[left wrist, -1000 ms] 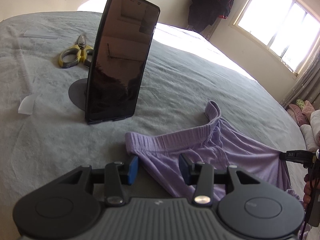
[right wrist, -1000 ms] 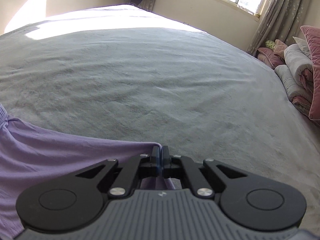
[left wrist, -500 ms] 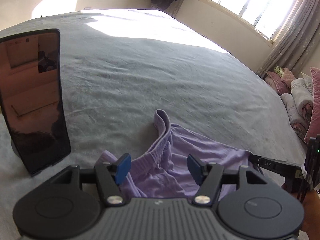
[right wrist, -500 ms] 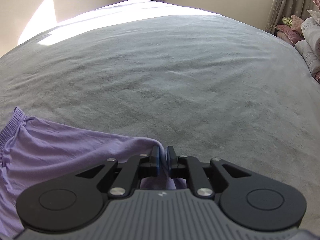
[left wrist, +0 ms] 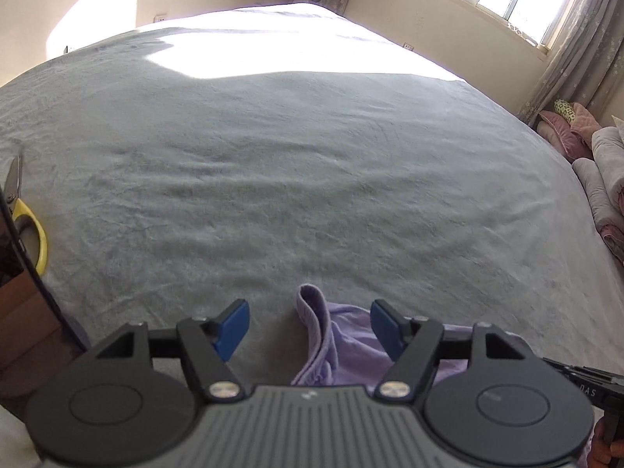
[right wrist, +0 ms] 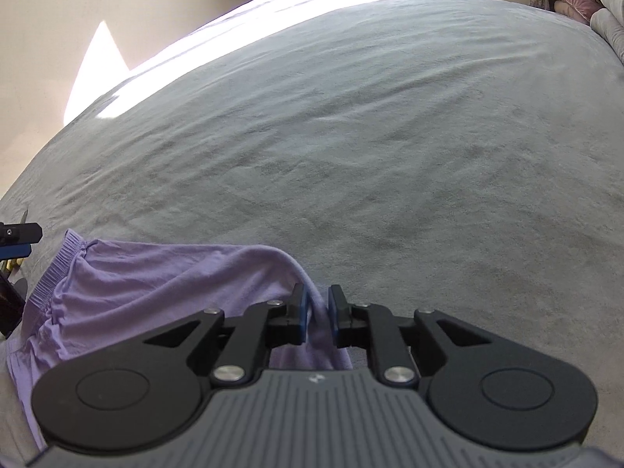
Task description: Fold clothes
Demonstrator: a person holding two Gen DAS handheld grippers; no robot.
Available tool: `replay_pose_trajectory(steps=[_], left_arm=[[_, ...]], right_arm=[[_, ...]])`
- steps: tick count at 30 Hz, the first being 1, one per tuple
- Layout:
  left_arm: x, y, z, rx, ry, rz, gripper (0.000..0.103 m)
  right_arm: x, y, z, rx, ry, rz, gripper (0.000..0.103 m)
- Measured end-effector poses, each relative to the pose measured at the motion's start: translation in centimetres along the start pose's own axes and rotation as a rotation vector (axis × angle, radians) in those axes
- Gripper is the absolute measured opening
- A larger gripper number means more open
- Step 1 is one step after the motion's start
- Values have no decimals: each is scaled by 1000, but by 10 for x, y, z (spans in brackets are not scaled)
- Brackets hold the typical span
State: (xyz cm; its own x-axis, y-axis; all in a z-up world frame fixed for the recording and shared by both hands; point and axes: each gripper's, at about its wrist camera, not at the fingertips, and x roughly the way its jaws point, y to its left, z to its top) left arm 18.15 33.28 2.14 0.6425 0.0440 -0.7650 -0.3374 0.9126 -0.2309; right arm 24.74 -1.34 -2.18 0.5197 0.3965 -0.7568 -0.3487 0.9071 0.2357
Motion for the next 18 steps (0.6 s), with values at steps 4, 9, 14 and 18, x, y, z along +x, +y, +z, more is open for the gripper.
replay_pose_trajectory(steps=[4,9,14,18], left_arm=[[23,-2,0,-3,-5,22,54],[31,0,0,0,-25,43,28],[35,0,-1,15,-43,63,18],[35,-7,-4,61,-47,85,18]], right_arm=[[-3,-8,-4,31,15,33,22],[-11,-16,-6,38,19,85,22],[-19,-31,-8,69,12,112,22],[-17,-33,-14,75,34,131,22]])
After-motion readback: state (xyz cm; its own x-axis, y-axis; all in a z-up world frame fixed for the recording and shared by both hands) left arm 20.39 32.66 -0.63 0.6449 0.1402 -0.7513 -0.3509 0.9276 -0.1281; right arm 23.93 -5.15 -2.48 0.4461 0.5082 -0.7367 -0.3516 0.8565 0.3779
